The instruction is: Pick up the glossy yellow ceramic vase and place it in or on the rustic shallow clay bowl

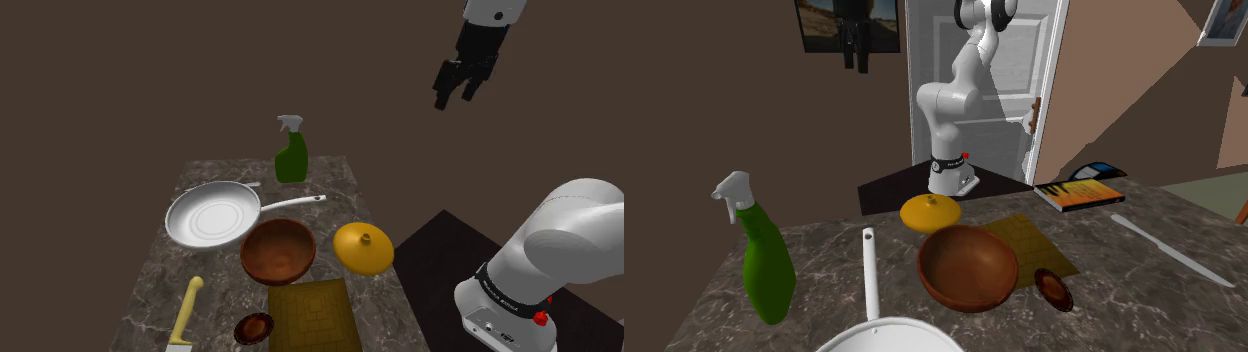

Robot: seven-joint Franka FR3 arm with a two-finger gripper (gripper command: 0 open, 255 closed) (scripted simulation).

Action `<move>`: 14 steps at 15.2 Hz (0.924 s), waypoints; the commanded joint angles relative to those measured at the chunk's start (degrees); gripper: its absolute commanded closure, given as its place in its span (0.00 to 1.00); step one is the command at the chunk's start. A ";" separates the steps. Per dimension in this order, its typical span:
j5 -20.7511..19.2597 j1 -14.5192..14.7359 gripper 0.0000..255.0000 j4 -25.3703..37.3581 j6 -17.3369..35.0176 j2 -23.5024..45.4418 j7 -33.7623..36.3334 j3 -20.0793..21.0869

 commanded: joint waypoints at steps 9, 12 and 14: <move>6.38 2.79 0.00 -11.98 8.42 -2.59 10.00 7.45; 9.13 4.28 0.00 -15.48 12.13 -2.17 13.80 10.58; 11.04 5.36 0.00 -17.47 14.83 -1.37 16.35 12.78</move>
